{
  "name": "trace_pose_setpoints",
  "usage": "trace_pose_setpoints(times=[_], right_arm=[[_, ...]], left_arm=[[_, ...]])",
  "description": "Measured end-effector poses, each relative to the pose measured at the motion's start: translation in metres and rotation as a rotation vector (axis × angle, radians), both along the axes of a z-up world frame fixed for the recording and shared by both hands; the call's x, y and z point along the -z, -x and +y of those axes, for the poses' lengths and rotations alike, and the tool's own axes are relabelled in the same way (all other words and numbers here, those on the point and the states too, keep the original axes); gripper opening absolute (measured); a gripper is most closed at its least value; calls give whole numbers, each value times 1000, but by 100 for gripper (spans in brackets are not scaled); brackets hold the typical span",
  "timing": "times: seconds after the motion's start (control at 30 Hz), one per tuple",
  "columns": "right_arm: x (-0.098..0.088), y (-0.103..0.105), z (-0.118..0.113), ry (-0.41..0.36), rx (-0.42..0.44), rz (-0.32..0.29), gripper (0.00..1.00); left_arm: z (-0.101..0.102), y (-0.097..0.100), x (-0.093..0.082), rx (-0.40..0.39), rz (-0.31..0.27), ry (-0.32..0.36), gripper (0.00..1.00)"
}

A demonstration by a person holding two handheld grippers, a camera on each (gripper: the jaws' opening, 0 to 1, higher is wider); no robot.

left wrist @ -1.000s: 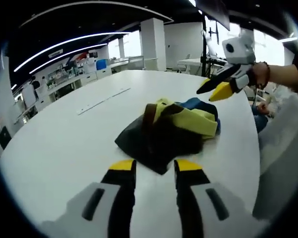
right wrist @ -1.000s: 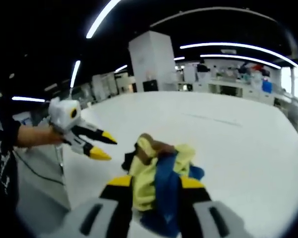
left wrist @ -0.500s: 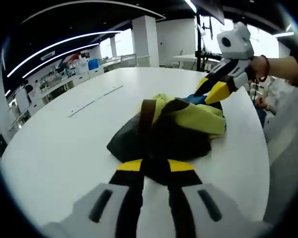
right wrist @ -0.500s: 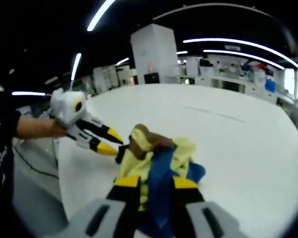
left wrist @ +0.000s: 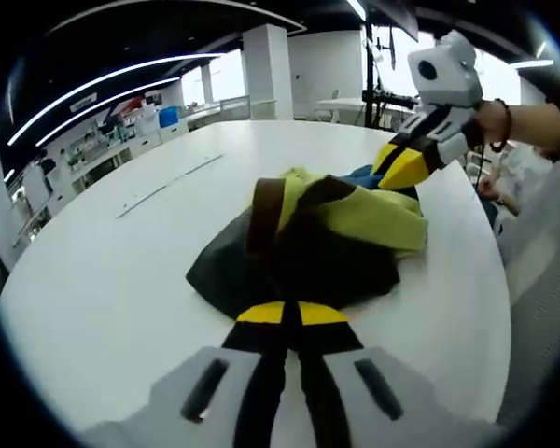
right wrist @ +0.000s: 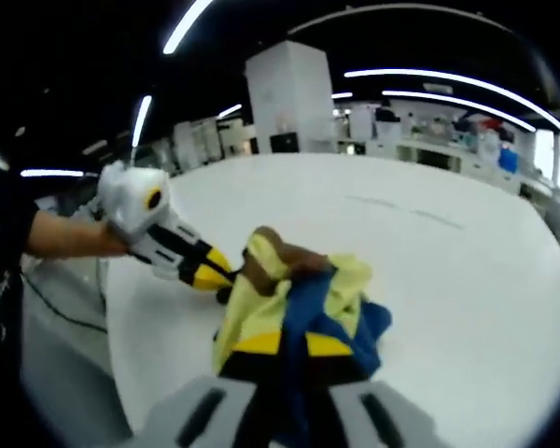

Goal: Fold the garment on the visible template until the final outline fits inside the template.

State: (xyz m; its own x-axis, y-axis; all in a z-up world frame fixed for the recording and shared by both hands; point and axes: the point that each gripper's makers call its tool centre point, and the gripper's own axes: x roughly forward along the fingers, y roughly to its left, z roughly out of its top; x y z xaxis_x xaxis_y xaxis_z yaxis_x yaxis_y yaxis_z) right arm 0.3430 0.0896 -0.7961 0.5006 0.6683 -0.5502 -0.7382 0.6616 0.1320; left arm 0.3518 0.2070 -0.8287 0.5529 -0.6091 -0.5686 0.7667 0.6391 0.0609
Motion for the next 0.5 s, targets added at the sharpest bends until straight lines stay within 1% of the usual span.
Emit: trace_pose_setpoints(times=[0.17, 0.2, 0.33, 0.4, 0.43, 0.5], right_arm=[[-9, -1, 0, -9, -2, -37, 0], [-13, -1, -1, -18, -2, -45, 0], [-25, -4, -4, -36, 2, -75, 0], [-34, -7, -7, -40, 3, -99, 0], [-42, -10, -8, -41, 7, -121, 0], [-52, -13, -11, -40, 18, -139, 0]], left_arm=[[4, 2, -5, -13, 6, 17, 0], [5, 3, -8, -16, 3, 20, 0], [8, 6, -25, -20, -29, 36, 0], [11, 7, -33, -30, -38, 46, 0], [13, 8, -36, -36, -41, 49, 0], [21, 8, -42, -55, -48, 56, 0]])
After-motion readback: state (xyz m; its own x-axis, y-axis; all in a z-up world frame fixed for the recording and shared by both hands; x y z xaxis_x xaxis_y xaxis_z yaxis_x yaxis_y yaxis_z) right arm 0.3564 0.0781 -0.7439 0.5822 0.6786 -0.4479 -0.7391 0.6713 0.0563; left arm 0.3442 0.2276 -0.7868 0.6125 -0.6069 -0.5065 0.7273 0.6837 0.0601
